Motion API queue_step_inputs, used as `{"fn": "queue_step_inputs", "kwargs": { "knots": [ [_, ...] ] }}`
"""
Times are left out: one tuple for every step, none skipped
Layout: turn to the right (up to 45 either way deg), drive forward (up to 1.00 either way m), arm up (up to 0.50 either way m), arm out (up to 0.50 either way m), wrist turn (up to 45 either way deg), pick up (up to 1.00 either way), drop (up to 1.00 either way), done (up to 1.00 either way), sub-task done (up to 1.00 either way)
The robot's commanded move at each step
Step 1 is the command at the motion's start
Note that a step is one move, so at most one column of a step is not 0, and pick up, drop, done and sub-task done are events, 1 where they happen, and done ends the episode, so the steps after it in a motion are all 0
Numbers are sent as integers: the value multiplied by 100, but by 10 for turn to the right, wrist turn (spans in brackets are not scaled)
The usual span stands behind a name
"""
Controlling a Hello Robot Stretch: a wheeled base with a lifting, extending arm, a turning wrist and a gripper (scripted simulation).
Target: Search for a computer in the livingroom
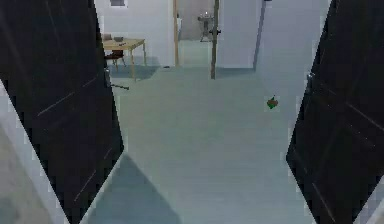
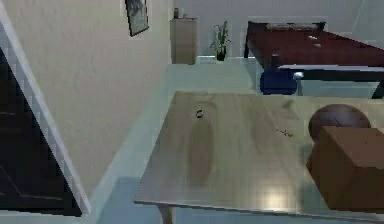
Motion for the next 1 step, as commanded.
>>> {"fn": "queue_step_inputs", "kwargs": {
  "knots": [
    [0, 100, 0, 0, 0, 0, 0, 0, 0]
  ]
}}
